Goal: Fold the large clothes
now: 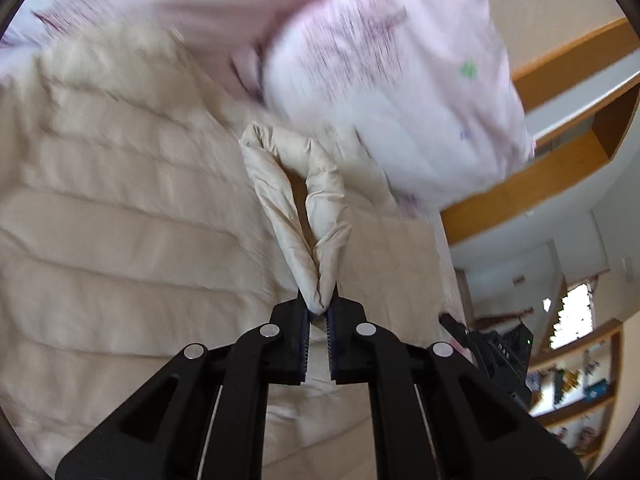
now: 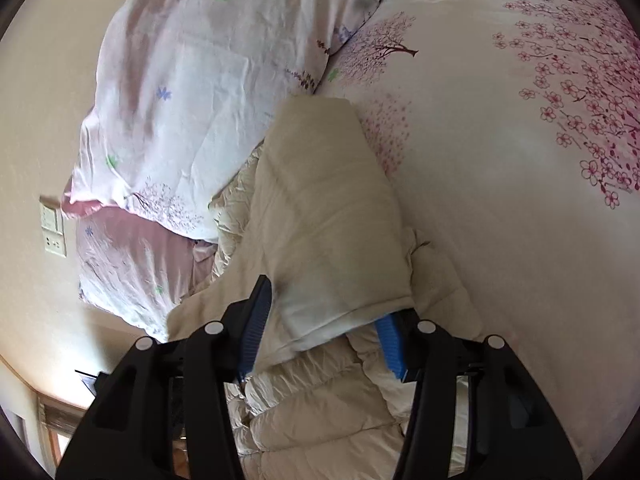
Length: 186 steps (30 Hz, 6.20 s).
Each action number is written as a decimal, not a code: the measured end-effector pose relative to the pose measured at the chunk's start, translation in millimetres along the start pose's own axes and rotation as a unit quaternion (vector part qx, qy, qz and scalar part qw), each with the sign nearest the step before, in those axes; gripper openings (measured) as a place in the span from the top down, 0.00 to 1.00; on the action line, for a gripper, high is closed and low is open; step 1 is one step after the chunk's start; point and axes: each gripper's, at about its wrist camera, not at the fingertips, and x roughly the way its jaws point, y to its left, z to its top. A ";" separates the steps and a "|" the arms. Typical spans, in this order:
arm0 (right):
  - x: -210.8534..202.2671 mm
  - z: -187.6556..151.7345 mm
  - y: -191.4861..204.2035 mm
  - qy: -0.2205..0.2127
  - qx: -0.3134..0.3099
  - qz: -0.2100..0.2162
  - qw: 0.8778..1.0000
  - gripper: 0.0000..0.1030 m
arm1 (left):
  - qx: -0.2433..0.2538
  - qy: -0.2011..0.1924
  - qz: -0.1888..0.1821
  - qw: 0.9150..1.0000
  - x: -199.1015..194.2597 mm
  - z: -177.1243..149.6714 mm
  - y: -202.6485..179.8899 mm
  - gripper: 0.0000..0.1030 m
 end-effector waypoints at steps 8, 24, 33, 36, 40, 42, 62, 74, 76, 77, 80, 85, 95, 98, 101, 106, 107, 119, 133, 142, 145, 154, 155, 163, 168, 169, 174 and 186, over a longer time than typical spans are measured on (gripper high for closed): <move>10.9 -12.9 25.3 -0.026 -0.091 -0.042 0.995 0.93 | -0.021 -0.016 0.046 0.999 -19.8 -5.1 42.8 0.94; 14.5 -92.1 135.1 0.022 -0.343 -0.171 0.923 0.68 | -0.042 0.002 0.064 0.997 -37.9 -17.6 68.6 0.50; 130.4 -164.0 217.5 0.094 -0.466 -0.097 0.874 0.76 | -0.073 -0.079 0.093 0.990 -143.6 -52.0 110.2 0.42; 163.8 -184.1 226.0 0.110 -0.498 -0.128 0.851 0.74 | -0.098 -0.121 0.125 0.980 -188.2 -71.5 137.0 0.42; 187.3 -195.6 221.2 0.144 -0.513 -0.156 0.832 0.72 | -0.160 -0.169 0.155 0.960 -241.5 -93.5 181.1 0.42; 175.2 -185.5 222.6 0.171 -0.474 -0.121 0.855 0.59 | -0.187 -0.183 0.154 0.953 -255.6 -99.3 198.3 0.42; 96.0 -156.7 193.3 0.185 -0.399 -0.046 0.897 0.36 | -0.339 -0.263 0.184 0.885 -288.5 -75.4 287.0 0.82; 56.7 -128.4 178.5 0.152 -0.388 -0.027 0.909 0.33 | -0.198 -0.298 0.119 0.926 -307.2 -17.2 175.5 0.93; 49.6 -122.8 174.9 0.144 -0.386 -0.028 0.911 0.33 | -0.162 -0.290 0.092 0.939 -294.3 -5.4 141.8 0.93; 46.6 -120.2 173.0 0.141 -0.384 -0.028 0.912 0.32 | -0.150 -0.285 0.083 0.943 -288.5 -1.7 130.9 0.93; 41.8 -114.1 166.7 0.132 -0.383 -0.029 0.914 0.32 | -0.104 -0.260 0.043 0.959 -260.6 9.2 87.3 0.93; 37.6 -106.7 152.1 0.125 -0.377 -0.039 0.917 0.32 | -0.042 -0.193 -0.001 0.980 -189.9 16.8 28.4 0.93; 33.9 -91.6 132.7 0.102 -0.369 -0.068 0.921 0.32 | -0.016 -0.028 -0.001 0.999 -49.1 -10.7 0.1 0.92; 30.1 -94.8 139.0 0.090 -0.387 -0.070 0.915 0.32 | -0.004 0.003 -0.006 1.000 -40.1 -19.1 2.5 0.60; 28.0 -102.1 151.3 0.081 -0.413 -0.056 0.905 0.32 | 0.009 0.018 -0.038 0.999 -51.8 -29.1 5.7 0.19; 26.9 -133.8 184.4 0.078 -0.491 -0.015 0.867 0.33 | 0.022 -0.018 -0.056 0.998 -102.5 -36.2 25.2 0.17; 28.6 -145.3 192.8 0.079 -0.514 -0.004 0.854 0.34 | 0.016 -0.040 -0.040 0.998 -113.5 -34.8 36.4 0.17; 98.1 -260.7 242.9 0.039 -0.709 -0.054 0.702 0.53 | -0.130 -0.066 0.014 0.989 -117.2 -23.6 140.7 0.17; 53.9 -121.8 179.8 0.064 -0.396 -0.007 0.916 0.56 | -0.095 -0.057 0.048 0.993 -107.5 -25.6 134.3 0.17; 65.4 -61.4 124.9 0.112 -0.220 0.004 0.969 0.48 | -0.014 -0.081 0.082 0.993 -134.4 -40.6 108.3 0.12; 78.4 -56.2 115.7 0.127 -0.201 -0.001 0.971 0.80 | 0.016 -0.097 0.110 0.989 -148.8 -49.3 100.6 0.08; 52.3 -62.6 118.3 0.088 -0.235 0.008 0.968 0.94 | 0.053 -0.129 0.178 0.974 -186.2 -86.1 107.0 0.03; 55.1 -63.0 115.0 0.090 -0.234 -0.003 0.968 0.94 | 0.056 -0.129 0.191 0.971 -188.2 -90.1 108.6 0.03; 71.3 -65.9 97.1 0.130 -0.227 -0.056 0.963 0.82 | 0.078 -0.096 0.224 0.967 -197.8 -127.3 119.7 0.03; 2.5 -65.0 90.6 0.120 -0.273 -0.017 0.955 0.37 | 0.060 -0.071 0.166 0.982 -207.7 -148.6 131.2 0.04; -14.7 -64.1 84.2 0.120 -0.283 -0.013 0.952 0.35 | 0.049 -0.063 0.146 0.986 -210.3 -153.7 135.4 0.08; -88.3 -59.7 32.1 0.105 -0.290 -0.054 0.950 0.30 | 0.026 -0.039 0.110 0.993 -214.5 -171.5 143.4 0.18; -145.7 -61.3 -80.9 0.140 -0.211 -0.076 0.964 0.36 | 0.047 -0.017 0.073 0.996 -217.2 -219.8 125.4 0.28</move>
